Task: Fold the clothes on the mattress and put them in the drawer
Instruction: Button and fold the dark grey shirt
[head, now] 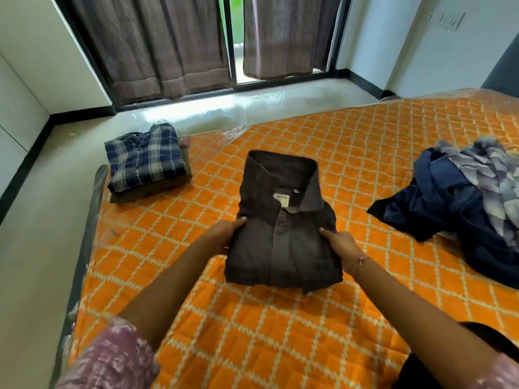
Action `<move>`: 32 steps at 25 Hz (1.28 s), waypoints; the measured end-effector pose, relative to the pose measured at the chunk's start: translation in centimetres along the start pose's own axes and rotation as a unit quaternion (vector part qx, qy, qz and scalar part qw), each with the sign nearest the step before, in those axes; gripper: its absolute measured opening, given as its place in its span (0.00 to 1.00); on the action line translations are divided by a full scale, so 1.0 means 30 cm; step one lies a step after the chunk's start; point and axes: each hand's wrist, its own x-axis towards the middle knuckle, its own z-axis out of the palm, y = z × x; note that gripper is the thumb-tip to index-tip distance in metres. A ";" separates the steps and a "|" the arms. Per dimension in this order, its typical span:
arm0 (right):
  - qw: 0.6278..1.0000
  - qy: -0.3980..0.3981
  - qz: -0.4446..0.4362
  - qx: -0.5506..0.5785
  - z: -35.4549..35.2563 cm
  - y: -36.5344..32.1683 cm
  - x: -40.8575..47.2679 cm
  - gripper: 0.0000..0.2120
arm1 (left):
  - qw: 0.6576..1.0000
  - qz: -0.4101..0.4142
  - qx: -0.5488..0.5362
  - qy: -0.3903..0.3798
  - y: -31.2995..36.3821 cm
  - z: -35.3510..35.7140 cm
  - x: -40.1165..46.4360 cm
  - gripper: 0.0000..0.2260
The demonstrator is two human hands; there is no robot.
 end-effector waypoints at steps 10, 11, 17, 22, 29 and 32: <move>0.966 0.187 -0.165 -0.073 0.077 0.214 -0.093 0.15 | 0.919 0.272 0.099 0.267 -0.337 0.121 0.034 0.13; 0.964 0.204 -0.137 -0.099 0.088 0.238 -0.078 0.16 | 0.906 0.264 0.140 0.298 -0.356 0.140 0.034 0.16; 0.949 0.217 -0.135 -0.181 0.086 0.266 -0.042 0.17 | 0.895 0.211 0.099 0.380 -0.395 0.201 -0.003 0.20; 0.942 0.146 -0.255 -0.162 0.054 0.188 -0.060 0.14 | 0.934 0.197 -0.053 0.295 -0.340 0.131 0.000 0.15; 0.908 0.171 -0.231 -0.303 0.123 0.154 0.040 0.20 | 0.865 0.185 0.189 0.427 -0.237 0.151 0.047 0.11; 0.804 0.244 -0.349 -0.414 0.185 0.143 -0.013 0.27 | 0.735 0.325 0.423 0.418 -0.240 0.208 0.070 0.21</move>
